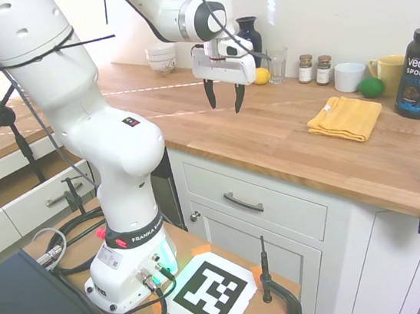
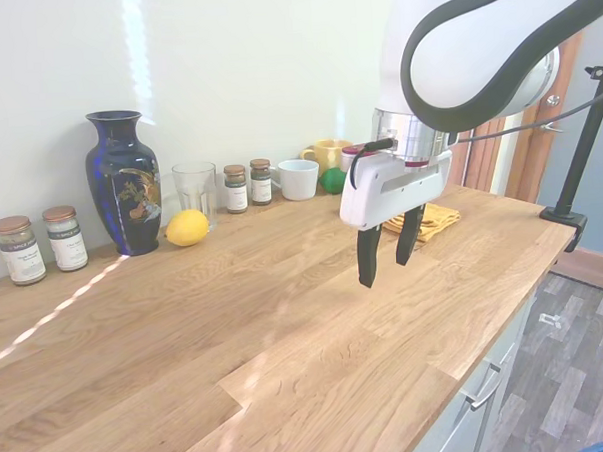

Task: Wipe the counter

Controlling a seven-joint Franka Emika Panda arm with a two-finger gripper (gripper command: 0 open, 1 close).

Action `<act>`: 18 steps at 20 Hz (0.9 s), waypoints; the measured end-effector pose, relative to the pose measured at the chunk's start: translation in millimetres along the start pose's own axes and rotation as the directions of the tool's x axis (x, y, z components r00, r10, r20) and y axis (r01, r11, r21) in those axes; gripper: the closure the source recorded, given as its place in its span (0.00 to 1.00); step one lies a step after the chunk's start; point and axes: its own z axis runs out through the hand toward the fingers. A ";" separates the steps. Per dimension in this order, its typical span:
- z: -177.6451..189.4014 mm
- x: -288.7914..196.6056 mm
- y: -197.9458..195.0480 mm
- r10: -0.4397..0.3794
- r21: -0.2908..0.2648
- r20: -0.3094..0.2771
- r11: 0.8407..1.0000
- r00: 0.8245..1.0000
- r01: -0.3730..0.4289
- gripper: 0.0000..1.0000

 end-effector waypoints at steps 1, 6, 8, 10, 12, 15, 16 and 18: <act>0.5 0.0 0.0 0.001 -0.001 0.000 1.000 1.000 -0.001 0.00; -3.1 5.9 3.5 0.001 -0.016 -0.022 1.000 1.000 -0.001 0.00; -7.7 13.5 7.8 0.006 -0.017 -0.031 1.000 0.999 -0.007 0.00; -11.8 23.1 14.0 0.012 -0.016 -0.034 1.000 0.999 -0.012 0.00; -18.2 35.6 20.3 0.019 -0.008 -0.037 1.000 0.999 -0.019 0.00; -33.1 68.0 35.0 0.033 0.005 -0.040 0.999 0.999 -0.033 0.00; -38.0 80.2 39.9 0.039 0.009 -0.039 0.999 0.998 -0.038 0.00; -46.0 105.3 49.2 0.049 0.015 -0.034 0.999 0.998 -0.049 0.00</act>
